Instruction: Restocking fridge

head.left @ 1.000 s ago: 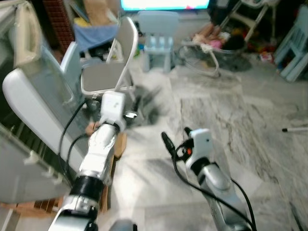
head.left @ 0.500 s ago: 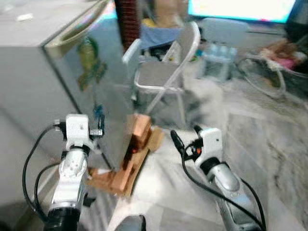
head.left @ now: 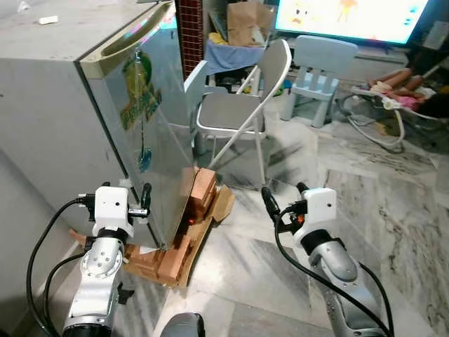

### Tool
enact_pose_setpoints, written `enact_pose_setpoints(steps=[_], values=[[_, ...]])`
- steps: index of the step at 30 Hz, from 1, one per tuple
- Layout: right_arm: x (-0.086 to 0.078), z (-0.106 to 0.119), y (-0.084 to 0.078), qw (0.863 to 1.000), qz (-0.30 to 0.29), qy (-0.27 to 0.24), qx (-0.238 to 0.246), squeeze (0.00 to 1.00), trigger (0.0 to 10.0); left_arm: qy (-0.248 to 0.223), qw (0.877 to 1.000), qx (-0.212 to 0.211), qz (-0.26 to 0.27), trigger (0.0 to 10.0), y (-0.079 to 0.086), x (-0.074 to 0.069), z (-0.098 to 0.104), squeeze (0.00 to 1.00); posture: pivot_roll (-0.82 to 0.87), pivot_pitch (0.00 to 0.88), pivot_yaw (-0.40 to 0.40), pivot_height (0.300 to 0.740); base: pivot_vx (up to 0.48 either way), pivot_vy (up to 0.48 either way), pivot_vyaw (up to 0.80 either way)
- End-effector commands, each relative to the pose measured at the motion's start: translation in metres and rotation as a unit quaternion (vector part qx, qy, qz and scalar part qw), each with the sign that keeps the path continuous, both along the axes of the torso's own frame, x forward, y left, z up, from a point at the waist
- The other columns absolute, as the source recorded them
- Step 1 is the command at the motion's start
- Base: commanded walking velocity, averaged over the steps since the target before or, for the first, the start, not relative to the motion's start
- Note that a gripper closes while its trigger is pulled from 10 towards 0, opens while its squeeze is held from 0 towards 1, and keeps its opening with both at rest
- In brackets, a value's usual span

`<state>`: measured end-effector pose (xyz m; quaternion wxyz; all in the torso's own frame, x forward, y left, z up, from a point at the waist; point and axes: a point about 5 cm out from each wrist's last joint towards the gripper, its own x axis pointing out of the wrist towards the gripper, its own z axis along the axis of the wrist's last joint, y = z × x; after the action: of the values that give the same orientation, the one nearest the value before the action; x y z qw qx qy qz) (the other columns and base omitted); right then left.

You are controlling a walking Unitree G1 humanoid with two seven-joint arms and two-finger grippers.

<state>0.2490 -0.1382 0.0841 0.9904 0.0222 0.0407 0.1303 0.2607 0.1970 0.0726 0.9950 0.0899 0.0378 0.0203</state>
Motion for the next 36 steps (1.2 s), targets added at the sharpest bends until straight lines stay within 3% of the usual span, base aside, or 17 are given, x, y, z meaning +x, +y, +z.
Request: enact_pose_setpoints(steps=[1, 14, 23, 31, 36], values=[[0.002, 0.004, 0.001, 1.000, -0.004, -0.009, 0.003, 0.00, 10.0, -0.011, 1.000, 0.021, -0.012, 10.0, 0.000, 0.002, 0.007, 0.00, 0.06, 0.000, 0.030, 0.740, 0.401, 0.259, 0.00], [0.002, 0.006, 0.002, 1.000, -0.005, -0.016, 0.007, 0.00, 10.0, -0.016, 1.000, 0.000, -0.018, 10.0, -0.009, 0.004, 0.010, 0.00, 0.06, 0.000, 0.033, 0.740, 0.463, 0.000, -0.17], [0.001, 0.006, 0.002, 1.000, -0.004, -0.016, 0.011, 0.00, 10.0, -0.014, 1.000, 0.000, 0.000, 10.0, -0.007, 0.006, 0.011, 0.00, 0.07, 0.000, 0.027, 0.740, 0.000, 0.000, 0.00], [0.001, 0.006, 0.003, 1.000, -0.002, -0.016, 0.011, 0.00, 10.0, -0.016, 1.000, 0.001, 0.013, 10.0, -0.005, 0.019, 0.015, 0.00, 0.06, 0.000, 0.027, 0.740, 0.000, 0.000, 0.00], [-0.002, 0.004, 0.000, 1.000, -0.007, -0.013, 0.007, 0.00, 10.0, -0.025, 0.999, -0.006, 0.043, 10.0, 0.005, 0.026, 0.022, 0.00, 0.06, 0.000, 0.036, 0.740, 0.000, 0.000, 0.00]])
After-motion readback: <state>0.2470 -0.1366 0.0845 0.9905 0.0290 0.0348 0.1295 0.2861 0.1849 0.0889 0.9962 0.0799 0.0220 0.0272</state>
